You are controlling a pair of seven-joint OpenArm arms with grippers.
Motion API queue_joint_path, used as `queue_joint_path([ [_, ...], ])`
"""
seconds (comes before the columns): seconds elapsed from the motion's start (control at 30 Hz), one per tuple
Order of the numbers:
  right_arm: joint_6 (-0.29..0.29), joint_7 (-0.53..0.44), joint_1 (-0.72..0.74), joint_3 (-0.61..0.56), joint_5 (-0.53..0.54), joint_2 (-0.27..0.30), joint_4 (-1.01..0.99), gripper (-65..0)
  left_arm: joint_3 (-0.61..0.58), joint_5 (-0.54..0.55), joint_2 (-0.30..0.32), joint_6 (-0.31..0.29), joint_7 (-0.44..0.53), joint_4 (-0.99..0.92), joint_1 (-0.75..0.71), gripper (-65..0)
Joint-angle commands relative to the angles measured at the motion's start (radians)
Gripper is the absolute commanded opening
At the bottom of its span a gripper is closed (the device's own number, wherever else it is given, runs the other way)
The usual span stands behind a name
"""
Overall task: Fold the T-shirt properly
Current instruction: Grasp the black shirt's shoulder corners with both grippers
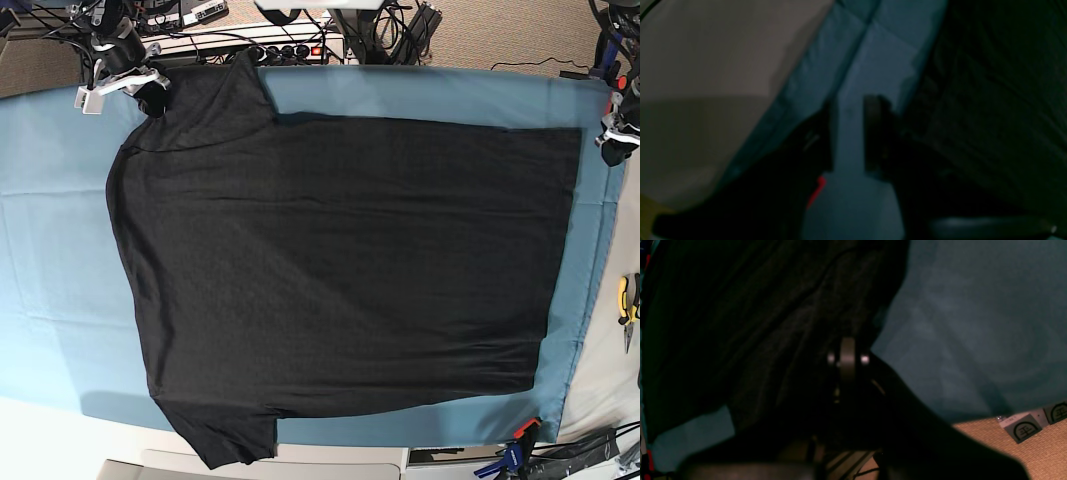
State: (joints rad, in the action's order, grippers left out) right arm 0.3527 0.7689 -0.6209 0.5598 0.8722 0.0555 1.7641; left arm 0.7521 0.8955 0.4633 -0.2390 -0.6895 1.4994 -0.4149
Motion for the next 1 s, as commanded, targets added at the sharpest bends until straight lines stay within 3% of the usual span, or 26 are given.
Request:
queue_joint_path([
  [0.0,-0.024,0.049,-0.013,-0.001,-0.054,0.006,-0.005,-65.0,0.009,0.018,0.024,-0.021,0.016,0.013,0.002,-50.5],
  [0.23,-0.024,0.045,-0.013,-0.001,-0.053,0.006,-0.005,-65.0,0.009,-0.001,0.018,-0.05,0.015,0.014,0.002,-50.5],
  [0.43,-0.024,0.043,-0.005,-0.002,-0.053,0.006,-0.005,-65.0,-0.009,-0.069,-0.039,-0.051,-0.025,0.014,0.001,-50.6],
  [0.57,-0.024,0.043,0.006,-0.002,-0.053,0.006,-0.005,-65.0,-0.026,-0.044,-0.072,-0.078,-0.047,0.014,0.002,-50.6],
  [0.97,-0.024,0.043,0.006,-0.002,-0.053,0.006,-0.005,-65.0,-0.026,0.032,-0.095,-0.103,-0.09,0.014,-0.006,-50.5],
])
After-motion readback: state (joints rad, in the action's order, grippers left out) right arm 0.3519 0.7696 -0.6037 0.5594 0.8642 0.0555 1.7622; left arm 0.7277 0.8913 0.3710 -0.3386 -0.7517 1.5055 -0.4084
